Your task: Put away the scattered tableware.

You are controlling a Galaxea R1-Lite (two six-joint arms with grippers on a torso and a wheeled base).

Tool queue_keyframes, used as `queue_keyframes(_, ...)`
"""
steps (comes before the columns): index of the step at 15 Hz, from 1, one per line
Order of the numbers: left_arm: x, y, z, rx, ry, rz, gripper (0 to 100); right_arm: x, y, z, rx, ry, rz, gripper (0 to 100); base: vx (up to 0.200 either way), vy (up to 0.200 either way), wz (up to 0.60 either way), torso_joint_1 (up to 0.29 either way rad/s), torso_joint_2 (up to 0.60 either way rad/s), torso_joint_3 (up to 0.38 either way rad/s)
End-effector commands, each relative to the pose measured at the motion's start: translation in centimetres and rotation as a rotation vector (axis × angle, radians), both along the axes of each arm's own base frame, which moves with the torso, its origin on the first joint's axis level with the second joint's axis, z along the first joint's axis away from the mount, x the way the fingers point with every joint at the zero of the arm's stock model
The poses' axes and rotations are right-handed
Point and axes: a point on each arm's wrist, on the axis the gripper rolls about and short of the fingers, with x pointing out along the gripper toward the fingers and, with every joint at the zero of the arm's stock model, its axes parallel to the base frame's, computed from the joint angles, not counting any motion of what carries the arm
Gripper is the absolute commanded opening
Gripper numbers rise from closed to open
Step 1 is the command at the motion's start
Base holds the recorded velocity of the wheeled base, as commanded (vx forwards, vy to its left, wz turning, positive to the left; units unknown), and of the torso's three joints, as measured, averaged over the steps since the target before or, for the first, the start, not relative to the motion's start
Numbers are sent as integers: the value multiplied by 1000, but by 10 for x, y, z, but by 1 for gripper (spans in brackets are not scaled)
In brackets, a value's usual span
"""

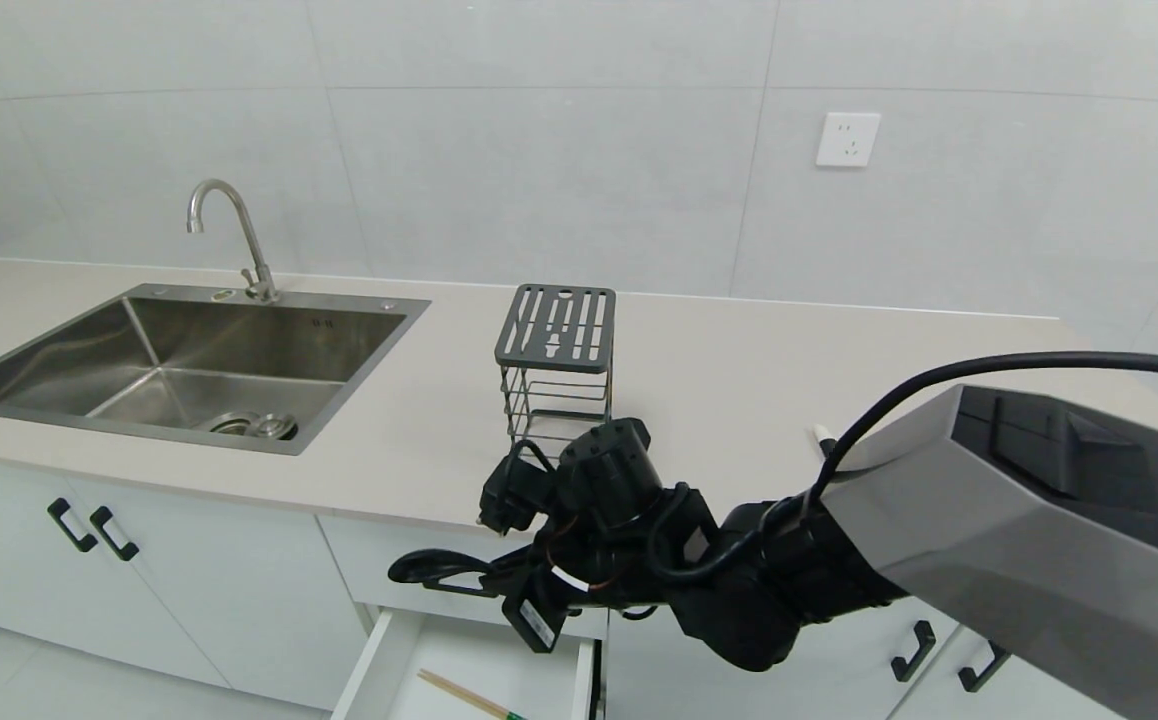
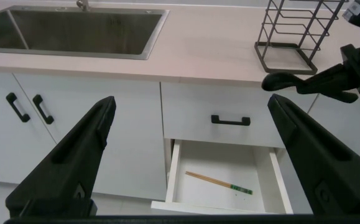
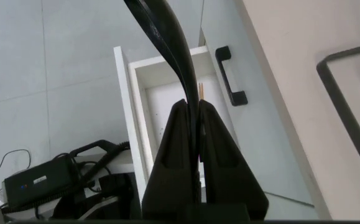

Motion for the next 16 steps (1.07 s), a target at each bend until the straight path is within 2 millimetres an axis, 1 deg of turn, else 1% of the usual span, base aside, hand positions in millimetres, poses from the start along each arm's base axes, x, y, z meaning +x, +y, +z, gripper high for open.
queue_keyframes(1, 0, 0, 0, 0, 2, 0, 100, 2, 4, -10, -14, 5, 6, 0, 0, 0, 0, 0, 0, 0)
queue_keyframes(4, 0, 0, 0, 0, 0, 0, 100, 2, 4, -15, -35, -16, 30, 0, 0, 0, 0, 0, 0, 0)
queue_keyframes(6, 0, 0, 0, 0, 0, 0, 100, 2, 4, -18, -40, -13, 31, 0, 0, 0, 0, -168, 339, 183)
queue_keyframes(12, 0, 0, 0, 0, 0, 0, 100, 4, 4, -19, -59, -19, 41, 0, 0, 0, 0, -240, 498, 255)
queue_keyframes(16, 0, 0, 0, 0, 0, 0, 100, 6, 2, -19, -66, -32, 45, 0, 0, 0, 0, -47, 98, 53)
